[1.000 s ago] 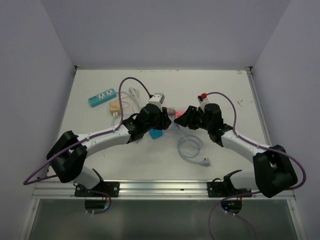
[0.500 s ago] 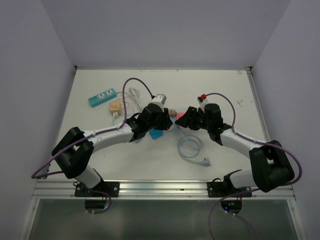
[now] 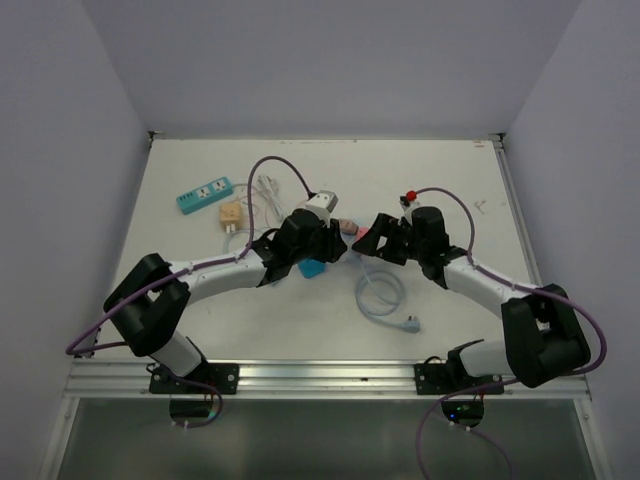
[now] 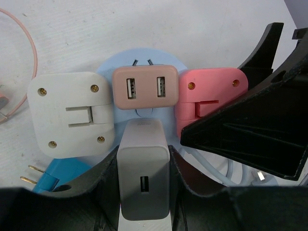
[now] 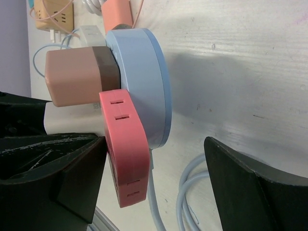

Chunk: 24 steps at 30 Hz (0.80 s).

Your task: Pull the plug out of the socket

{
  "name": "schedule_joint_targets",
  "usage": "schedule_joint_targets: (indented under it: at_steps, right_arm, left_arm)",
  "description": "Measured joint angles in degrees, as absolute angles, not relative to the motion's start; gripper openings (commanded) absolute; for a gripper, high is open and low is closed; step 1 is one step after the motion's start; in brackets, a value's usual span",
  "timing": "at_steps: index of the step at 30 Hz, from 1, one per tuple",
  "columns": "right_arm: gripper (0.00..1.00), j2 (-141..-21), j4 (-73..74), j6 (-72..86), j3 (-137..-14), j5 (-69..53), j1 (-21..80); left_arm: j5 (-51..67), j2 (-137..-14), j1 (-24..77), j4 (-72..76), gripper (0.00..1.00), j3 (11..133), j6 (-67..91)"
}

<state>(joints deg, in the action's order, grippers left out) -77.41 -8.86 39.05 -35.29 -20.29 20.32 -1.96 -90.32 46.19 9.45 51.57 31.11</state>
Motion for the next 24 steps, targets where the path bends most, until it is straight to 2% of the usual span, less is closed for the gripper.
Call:
schedule_joint_targets:
  at_steps: [14,24]
  right_arm:
    - [0.92,-73.5,0.6,39.0,-42.6,-20.5,19.5]
    - [0.69,-75.2,2.9,37.2,-42.9,-20.7,19.5]
  left_arm:
    - [1.5,-90.3,46.1,10.6,0.00,51.4,22.3]
    - [4.3,-89.8,46.1,11.5,0.00,49.6,18.9]
